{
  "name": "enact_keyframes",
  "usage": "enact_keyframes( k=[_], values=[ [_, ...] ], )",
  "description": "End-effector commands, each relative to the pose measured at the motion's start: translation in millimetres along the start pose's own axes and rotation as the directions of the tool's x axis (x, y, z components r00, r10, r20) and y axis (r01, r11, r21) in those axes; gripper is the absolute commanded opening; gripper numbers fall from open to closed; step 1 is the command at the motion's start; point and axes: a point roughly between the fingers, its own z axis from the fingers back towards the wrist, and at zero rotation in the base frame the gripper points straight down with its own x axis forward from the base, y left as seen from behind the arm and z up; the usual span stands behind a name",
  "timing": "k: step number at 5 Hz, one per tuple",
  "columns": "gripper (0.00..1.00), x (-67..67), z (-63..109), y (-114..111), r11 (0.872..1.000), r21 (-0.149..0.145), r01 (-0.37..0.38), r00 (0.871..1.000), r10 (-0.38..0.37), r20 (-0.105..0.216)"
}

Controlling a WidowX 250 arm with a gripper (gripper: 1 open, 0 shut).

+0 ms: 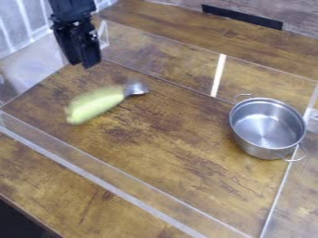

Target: Move the green spoon to the left

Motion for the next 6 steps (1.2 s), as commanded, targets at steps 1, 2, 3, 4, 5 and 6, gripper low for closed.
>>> enact_keyframes(
  k=[1,2,3,4,5,6],
  values=[
    [1.00,-1.8,12.6,5.7,0.998,0.039,-0.042,0.997,0.039,0.068],
    [1.00,0.2,-1.2,6.4,0.997,0.040,-0.066,0.995,0.063,0.073],
    [1.00,0.1,-21.2,9.5,0.997,0.036,-0.068,0.996,0.065,0.067],
    [1.00,-0.2,-41.3,13.3,0.997,0.035,-0.075,0.996,0.073,0.060],
    [1.00,2.4,-45.8,10.7,0.996,0.035,-0.081,0.995,0.079,0.055],
    [1.00,4.5,-45.6,9.3,0.995,0.032,-0.092,0.994,0.091,0.053]
  ],
)
